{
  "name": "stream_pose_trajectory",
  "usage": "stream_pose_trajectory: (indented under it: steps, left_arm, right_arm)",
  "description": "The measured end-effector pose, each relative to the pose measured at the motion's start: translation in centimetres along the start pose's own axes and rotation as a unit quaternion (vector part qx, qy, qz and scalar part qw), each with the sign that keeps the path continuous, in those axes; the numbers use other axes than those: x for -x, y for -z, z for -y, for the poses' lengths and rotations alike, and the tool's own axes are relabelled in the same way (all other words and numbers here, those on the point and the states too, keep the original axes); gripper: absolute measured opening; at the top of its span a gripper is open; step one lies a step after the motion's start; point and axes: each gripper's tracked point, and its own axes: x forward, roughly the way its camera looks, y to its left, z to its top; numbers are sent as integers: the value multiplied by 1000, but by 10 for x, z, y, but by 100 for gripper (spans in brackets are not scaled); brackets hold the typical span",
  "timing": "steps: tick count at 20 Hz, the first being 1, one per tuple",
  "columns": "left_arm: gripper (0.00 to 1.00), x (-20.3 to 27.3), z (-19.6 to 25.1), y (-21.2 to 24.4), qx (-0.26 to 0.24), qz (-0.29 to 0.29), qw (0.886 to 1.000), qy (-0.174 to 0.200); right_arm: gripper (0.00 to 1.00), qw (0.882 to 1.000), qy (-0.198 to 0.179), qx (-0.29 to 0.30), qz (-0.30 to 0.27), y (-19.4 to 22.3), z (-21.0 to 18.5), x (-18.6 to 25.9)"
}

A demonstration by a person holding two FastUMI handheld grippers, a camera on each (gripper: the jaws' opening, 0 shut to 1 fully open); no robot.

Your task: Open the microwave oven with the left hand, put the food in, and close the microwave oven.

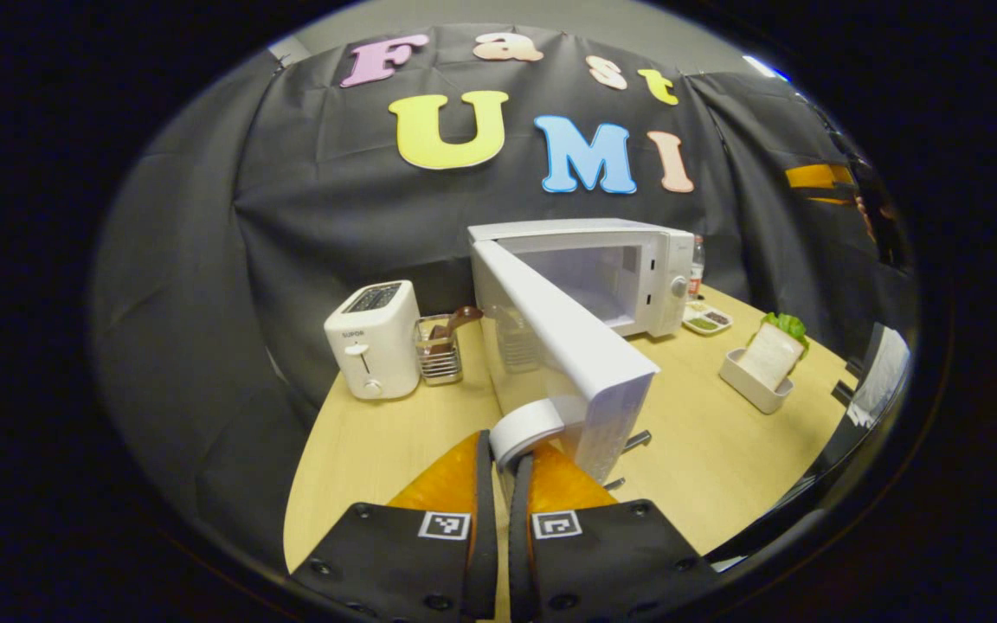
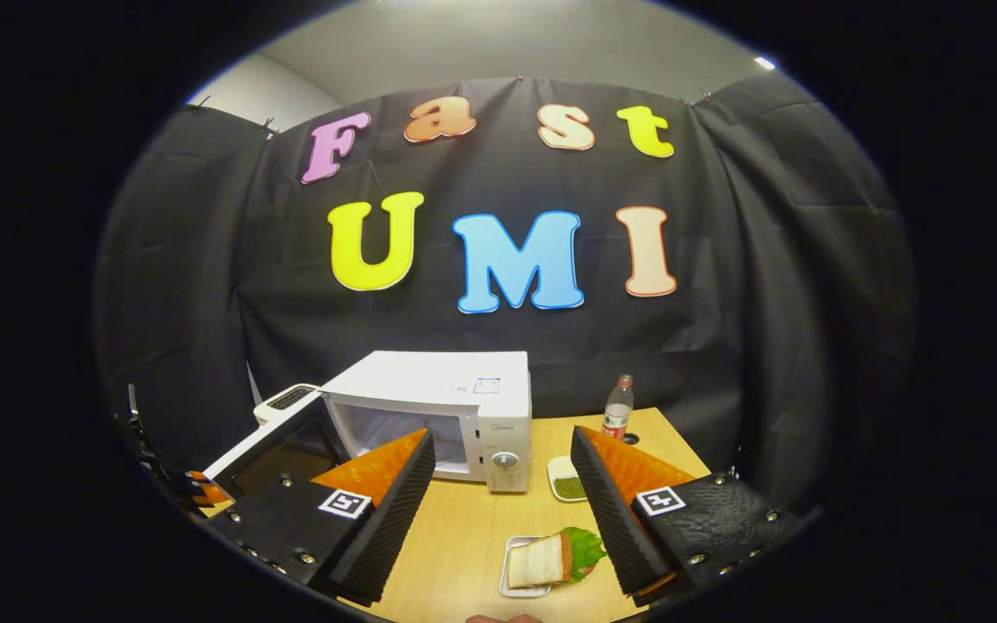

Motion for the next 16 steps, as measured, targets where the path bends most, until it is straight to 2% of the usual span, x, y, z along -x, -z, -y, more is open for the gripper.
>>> stream_pose_trajectory:
  steps: [2,5,6,8,9,11,13,16]
  left_arm:
    - [21,9,-9,6,6,-4,1000,-11]
    - [17,42,-29,0,18,3,998,-63]
    - [19,56,-28,-15,29,21,996,-78]
    - [15,81,-15,-63,49,71,991,-103]
    - [12,90,-3,-93,59,99,987,-108]
    - [12,99,24,-152,71,155,979,-116]
    - [27,98,57,-212,80,209,969,-109]
    - [82,97,101,-279,78,256,958,-105]
  right_arm:
    - [95,1000,9,-9,-7,1,17,-1]
    - [96,999,16,-16,-44,25,47,-8]
    - [95,998,16,-24,-63,38,56,-11]
    - [95,993,10,-51,-109,70,70,-16]
    - [95,988,5,-68,-135,90,75,-18]
    - [95,977,-5,-96,-188,130,83,-23]
    - [96,968,-10,-102,-231,165,91,-25]
    - [98,956,-28,-95,-275,206,97,-18]
